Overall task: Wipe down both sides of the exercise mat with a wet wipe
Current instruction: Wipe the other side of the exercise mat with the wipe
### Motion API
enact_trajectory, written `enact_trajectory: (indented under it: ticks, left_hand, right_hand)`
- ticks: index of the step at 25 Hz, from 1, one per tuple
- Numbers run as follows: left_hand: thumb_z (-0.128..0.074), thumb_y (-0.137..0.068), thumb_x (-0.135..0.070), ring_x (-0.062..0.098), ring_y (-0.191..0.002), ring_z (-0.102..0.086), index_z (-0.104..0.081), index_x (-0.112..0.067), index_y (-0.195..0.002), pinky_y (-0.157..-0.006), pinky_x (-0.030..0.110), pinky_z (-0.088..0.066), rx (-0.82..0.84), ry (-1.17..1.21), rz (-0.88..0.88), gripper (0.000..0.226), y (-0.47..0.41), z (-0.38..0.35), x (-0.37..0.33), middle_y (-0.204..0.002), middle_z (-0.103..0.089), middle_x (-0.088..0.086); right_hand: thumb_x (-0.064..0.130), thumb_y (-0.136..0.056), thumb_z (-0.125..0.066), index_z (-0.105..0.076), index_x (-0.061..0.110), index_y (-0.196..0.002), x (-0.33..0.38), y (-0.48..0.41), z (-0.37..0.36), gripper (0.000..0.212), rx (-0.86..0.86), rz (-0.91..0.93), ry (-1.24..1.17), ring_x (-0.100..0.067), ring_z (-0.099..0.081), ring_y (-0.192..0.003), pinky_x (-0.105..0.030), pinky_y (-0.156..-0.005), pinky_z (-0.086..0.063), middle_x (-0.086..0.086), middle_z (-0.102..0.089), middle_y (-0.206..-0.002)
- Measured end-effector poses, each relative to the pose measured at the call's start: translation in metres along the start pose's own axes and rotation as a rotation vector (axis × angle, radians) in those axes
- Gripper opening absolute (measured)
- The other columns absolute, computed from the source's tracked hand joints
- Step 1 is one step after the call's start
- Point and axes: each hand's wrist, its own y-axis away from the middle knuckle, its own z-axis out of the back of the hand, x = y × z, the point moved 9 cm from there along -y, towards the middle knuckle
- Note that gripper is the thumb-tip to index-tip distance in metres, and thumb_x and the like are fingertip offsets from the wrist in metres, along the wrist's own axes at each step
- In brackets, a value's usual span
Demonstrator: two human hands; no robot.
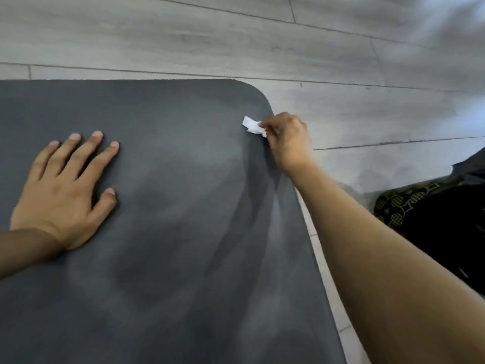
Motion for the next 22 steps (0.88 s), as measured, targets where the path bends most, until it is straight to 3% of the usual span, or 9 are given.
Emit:
enact_trajectory:
  ticks: [2,5,7,10,12,14,16,19,22]
  left_hand:
    - [-0.038,-0.088,-0.047,0.018,-0.147,-0.016,-0.034,-0.022,-0.158,-0.123,0.057,-0.019,-0.008,-0.022,-0.007,0.075,0.001,0.002,0.0,-0.164,-0.032,0.009]
    - [-0.034,-0.09,-0.05,0.017,-0.15,-0.016,-0.031,-0.024,-0.16,-0.126,0.046,-0.011,0.024,-0.039,0.008,0.075,-0.003,0.005,0.003,-0.165,-0.028,-0.001]
    - [-0.031,-0.093,-0.051,0.028,-0.154,-0.023,-0.028,-0.026,-0.161,-0.125,0.043,-0.009,0.047,-0.092,0.018,0.072,-0.003,-0.002,0.004,-0.166,-0.028,0.005]
    - [-0.026,-0.098,-0.051,0.036,-0.152,-0.027,-0.021,-0.031,-0.162,-0.124,0.046,-0.013,0.115,-0.228,0.054,0.067,0.001,-0.005,0.007,-0.168,-0.025,0.008]
    - [-0.036,-0.101,-0.043,0.04,-0.147,-0.033,-0.025,-0.031,-0.161,-0.12,0.055,-0.021,0.153,-0.326,0.154,0.062,-0.002,0.007,-0.004,-0.166,-0.028,0.011]
    - [-0.049,-0.097,-0.031,0.045,-0.137,-0.045,-0.04,-0.021,-0.154,-0.111,0.058,-0.034,0.124,-0.26,0.21,0.059,-0.002,0.017,-0.051,-0.161,-0.035,0.017]
    - [-0.044,-0.093,-0.034,0.043,-0.133,-0.051,-0.05,-0.017,-0.147,-0.108,0.056,-0.041,0.113,-0.147,0.049,0.057,0.018,-0.005,-0.143,-0.157,-0.043,0.015]
    - [-0.033,-0.09,-0.036,0.036,-0.148,-0.036,-0.044,-0.016,-0.153,-0.123,0.051,-0.027,0.158,-0.04,0.007,0.068,0.048,-0.049,-0.245,-0.162,-0.038,0.01]
    - [-0.029,-0.091,-0.035,0.031,-0.155,-0.021,-0.033,-0.017,-0.159,-0.127,0.05,-0.016,0.136,-0.062,0.109,0.07,0.044,-0.059,-0.243,-0.167,-0.027,0.007]
  right_hand:
    - [0.005,-0.086,-0.055,-0.074,0.015,-0.104,-0.004,-0.003,-0.02,0.028,0.122,0.04,0.06,-0.031,-0.06,-0.102,-0.036,-0.088,-0.046,-0.008,-0.07,-0.106]
    - [0.006,-0.084,-0.055,-0.074,0.017,-0.101,-0.013,0.0,-0.014,0.028,0.072,0.014,-0.012,-0.029,-0.063,-0.101,-0.035,-0.09,-0.048,-0.004,-0.072,-0.107]
    - [0.007,-0.085,-0.055,-0.074,0.018,-0.1,-0.013,0.005,-0.014,0.027,0.069,0.061,-0.041,-0.028,-0.064,-0.101,-0.033,-0.091,-0.048,-0.003,-0.072,-0.107]
    - [0.004,-0.084,-0.057,-0.074,0.013,-0.097,-0.011,0.042,-0.014,0.023,0.069,0.168,-0.078,-0.029,-0.064,-0.098,-0.03,-0.088,-0.046,-0.005,-0.073,-0.103]
    - [0.002,-0.083,-0.058,-0.073,0.013,-0.095,-0.012,0.082,-0.004,0.022,0.026,0.23,-0.116,-0.028,-0.063,-0.094,-0.028,-0.083,-0.044,-0.005,-0.072,-0.099]
    - [0.003,-0.083,-0.059,-0.073,0.013,-0.094,-0.014,0.126,0.003,0.02,0.025,0.257,-0.147,-0.028,-0.063,-0.09,-0.028,-0.08,-0.044,-0.004,-0.071,-0.096]
    - [0.005,-0.082,-0.058,-0.072,0.013,-0.094,-0.01,0.169,0.003,0.02,0.105,0.32,-0.158,-0.026,-0.062,-0.089,-0.025,-0.081,-0.044,-0.003,-0.071,-0.095]
    - [0.005,-0.084,-0.06,-0.073,0.013,-0.096,-0.011,0.172,0.024,0.02,0.114,0.389,-0.11,-0.026,-0.061,-0.09,-0.03,-0.083,-0.048,-0.002,-0.07,-0.096]
    - [0.008,-0.088,-0.061,-0.074,0.016,-0.103,-0.023,0.09,0.053,0.022,-0.146,0.2,-0.123,-0.023,-0.062,-0.096,-0.017,-0.087,-0.04,-0.003,-0.071,-0.103]
